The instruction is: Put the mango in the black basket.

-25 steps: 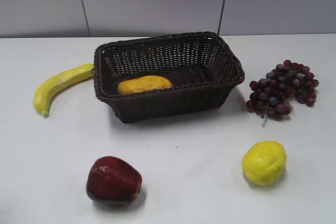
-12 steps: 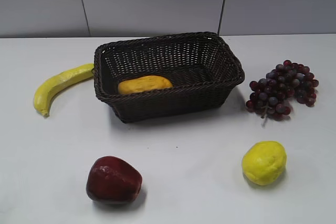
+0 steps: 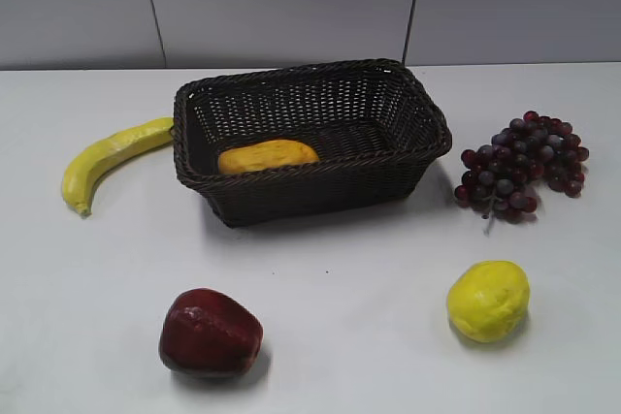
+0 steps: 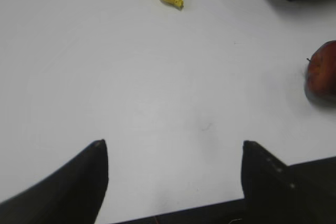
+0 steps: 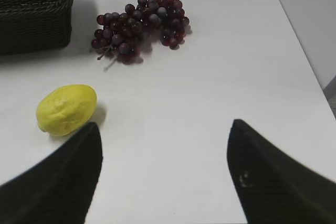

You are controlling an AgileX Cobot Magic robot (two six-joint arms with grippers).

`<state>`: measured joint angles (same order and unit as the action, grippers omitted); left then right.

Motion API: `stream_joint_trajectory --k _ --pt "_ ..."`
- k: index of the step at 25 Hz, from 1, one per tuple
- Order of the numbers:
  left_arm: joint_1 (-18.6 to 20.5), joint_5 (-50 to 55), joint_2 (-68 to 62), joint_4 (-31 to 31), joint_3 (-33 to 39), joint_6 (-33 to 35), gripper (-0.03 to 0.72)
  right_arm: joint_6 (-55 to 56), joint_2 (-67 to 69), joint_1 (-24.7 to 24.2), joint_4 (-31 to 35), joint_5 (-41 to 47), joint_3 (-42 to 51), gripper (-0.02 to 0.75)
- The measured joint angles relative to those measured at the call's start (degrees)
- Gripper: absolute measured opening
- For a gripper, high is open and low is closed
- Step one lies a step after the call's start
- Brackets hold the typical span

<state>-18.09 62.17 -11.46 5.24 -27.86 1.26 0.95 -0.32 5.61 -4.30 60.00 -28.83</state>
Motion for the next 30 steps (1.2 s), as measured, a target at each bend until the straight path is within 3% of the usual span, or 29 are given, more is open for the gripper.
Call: stream_joint_trajectory --k 10,20,30 --pt "0.36 -0.34 3.28 0.00 0.00 0.00 0.588 0.00 0.00 0.00 0.00 0.00 0.00 0.571" --pt "11.95 -0.29 11.54 -0.33 0.00 0.00 0.588 0.00 0.00 0.00 0.00 0.00 0.00 0.571" --pt "13.21 -0.29 11.80 -1.92 0.00 0.00 0.588 0.00 0.00 0.00 0.00 0.00 0.00 0.571"
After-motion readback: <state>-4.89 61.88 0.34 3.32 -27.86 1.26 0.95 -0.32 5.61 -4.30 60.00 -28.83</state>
